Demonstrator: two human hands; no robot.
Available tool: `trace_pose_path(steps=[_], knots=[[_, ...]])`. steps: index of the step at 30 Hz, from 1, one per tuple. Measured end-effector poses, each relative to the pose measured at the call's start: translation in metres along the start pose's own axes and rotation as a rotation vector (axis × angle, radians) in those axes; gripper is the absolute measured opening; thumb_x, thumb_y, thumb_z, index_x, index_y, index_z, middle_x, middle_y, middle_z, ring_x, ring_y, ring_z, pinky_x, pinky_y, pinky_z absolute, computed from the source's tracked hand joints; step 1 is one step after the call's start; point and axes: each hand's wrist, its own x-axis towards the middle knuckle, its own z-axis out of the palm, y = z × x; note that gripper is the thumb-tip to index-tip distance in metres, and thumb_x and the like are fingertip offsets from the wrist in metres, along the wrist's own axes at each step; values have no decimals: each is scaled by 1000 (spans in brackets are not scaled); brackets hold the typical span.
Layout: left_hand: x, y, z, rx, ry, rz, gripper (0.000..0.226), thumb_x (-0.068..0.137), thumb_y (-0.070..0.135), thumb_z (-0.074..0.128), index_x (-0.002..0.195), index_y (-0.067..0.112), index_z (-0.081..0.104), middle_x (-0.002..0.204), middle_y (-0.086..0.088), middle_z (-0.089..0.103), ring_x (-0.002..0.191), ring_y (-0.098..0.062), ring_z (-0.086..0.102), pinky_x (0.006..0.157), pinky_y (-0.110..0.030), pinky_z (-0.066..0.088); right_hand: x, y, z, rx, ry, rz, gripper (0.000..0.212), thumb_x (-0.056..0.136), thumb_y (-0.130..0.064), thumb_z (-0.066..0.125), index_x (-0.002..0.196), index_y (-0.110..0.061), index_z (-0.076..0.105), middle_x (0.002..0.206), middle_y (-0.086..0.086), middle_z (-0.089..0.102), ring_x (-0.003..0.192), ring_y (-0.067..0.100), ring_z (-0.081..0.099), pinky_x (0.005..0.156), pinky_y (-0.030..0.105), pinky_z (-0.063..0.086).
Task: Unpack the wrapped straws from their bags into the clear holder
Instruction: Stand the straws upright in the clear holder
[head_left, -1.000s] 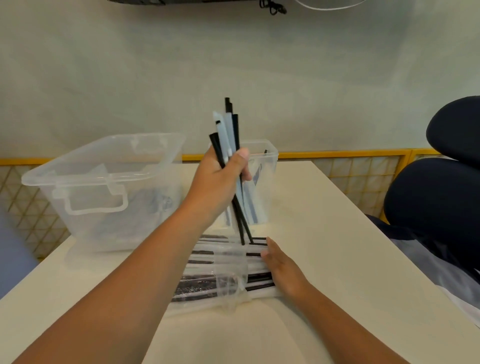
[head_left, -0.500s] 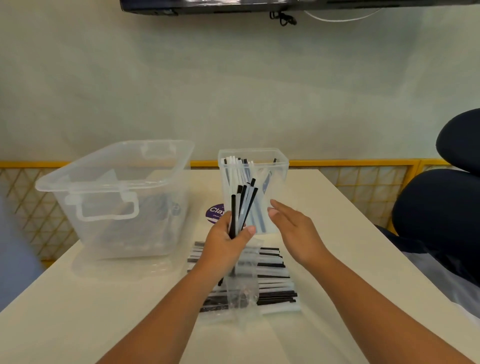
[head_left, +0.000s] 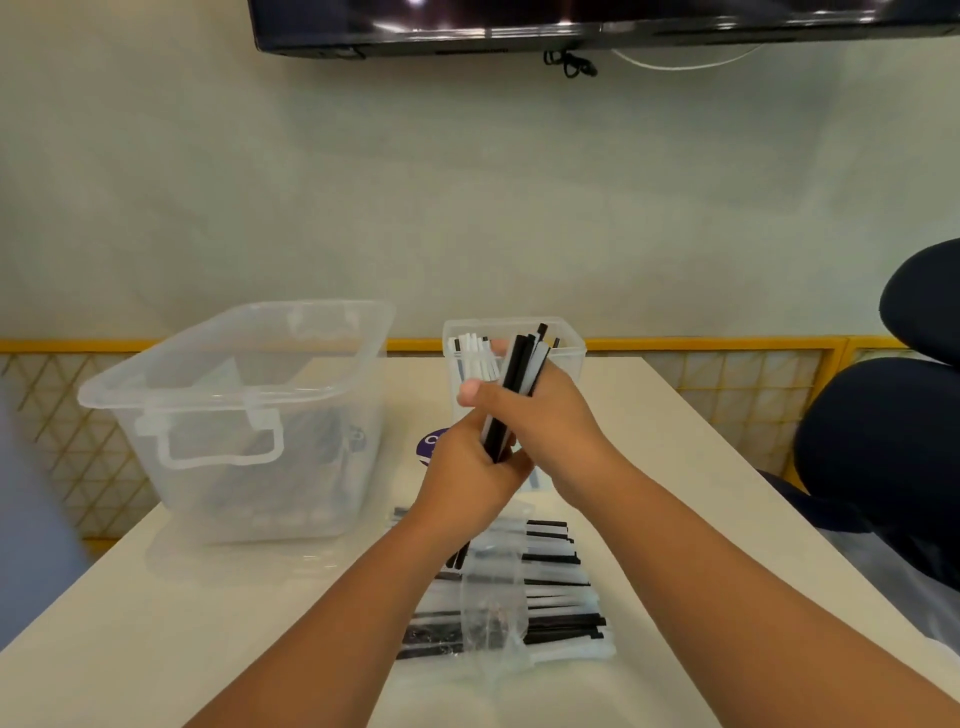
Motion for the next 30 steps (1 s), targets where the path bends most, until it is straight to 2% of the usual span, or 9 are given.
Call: trace_pose_path(steps=[2, 7, 9, 12, 16, 19, 22, 25, 30], knots=[[1, 3, 0, -21, -4, -18, 17, 83, 10, 65, 76, 19, 52, 65, 2, 55, 62, -12, 55, 57, -20, 43, 4, -8, -1, 88, 43, 43, 5, 84, -18, 66, 85, -16, 61, 68, 1, 66, 63, 8, 65, 64, 21, 52], [0, 0, -5, -88, -149, -110, 19, 84, 16, 66, 73, 18, 51, 57, 2, 53, 47, -3, 52, 53, -17, 46, 21, -30, -11, 116, 82, -10, 18, 88, -22, 60, 71, -15, 57, 50, -4, 61, 66, 13, 63, 70, 24, 50], [-1, 0, -8, -109, -221, -158, 16, 87, 22, 64, 75, 18, 53, 54, 2, 52, 45, -3, 50, 55, -17, 46, 28, -41, -17, 87, 48, -29, 21, 88, -23, 60, 68, -15, 58, 53, -4, 63, 65, 12, 61, 71, 24, 46], [5, 3, -13, -126, -261, -178, 21, 88, 30, 62, 73, 18, 54, 47, 5, 49, 47, -10, 47, 66, -28, 50, 36, -53, -30, 25, -88, -40, 16, 85, -20, 64, 70, -15, 63, 65, -4, 67, 71, 11, 63, 79, 29, 49], [22, 13, -19, -237, -310, -155, 27, 87, 27, 62, 62, 20, 54, 44, 4, 46, 46, -13, 44, 61, -31, 44, 48, -68, -42, 40, -204, -51, 2, 85, -12, 63, 85, -13, 64, 78, -1, 72, 76, 10, 69, 70, 24, 56], [38, 19, -21, -265, -344, -128, 31, 88, 26, 62, 58, 21, 53, 46, 4, 47, 47, -13, 45, 60, -29, 44, 60, -76, -42, 34, -228, -74, 6, 89, -15, 58, 90, -11, 62, 77, 0, 73, 80, 14, 71, 75, 28, 57], [56, 26, -23, -231, -297, -125, 21, 86, 30, 64, 68, 20, 58, 52, 3, 54, 52, -11, 52, 59, -22, 45, 75, -84, -41, -13, -209, -125, 11, 92, -18, 55, 88, -10, 62, 78, 0, 73, 84, 17, 71, 84, 34, 55], [81, 30, -25, -125, -88, -32, 9, 82, 29, 69, 85, 29, 60, 76, 9, 64, 71, -6, 60, 62, -14, 48, 91, -95, -45, -75, -111, -215, 18, 93, -18, 52, 83, -11, 64, 81, 0, 72, 84, 15, 70, 81, 31, 55], [114, 19, -36, 14, 130, 58, 49, 78, 30, 73, 122, 28, 51, 118, 7, 54, 109, -4, 47, 88, -21, 37, 130, -100, -60, -209, 116, -279, 24, 95, -21, 49, 85, -8, 67, 89, 4, 70, 85, 14, 66, 79, 26, 52]])
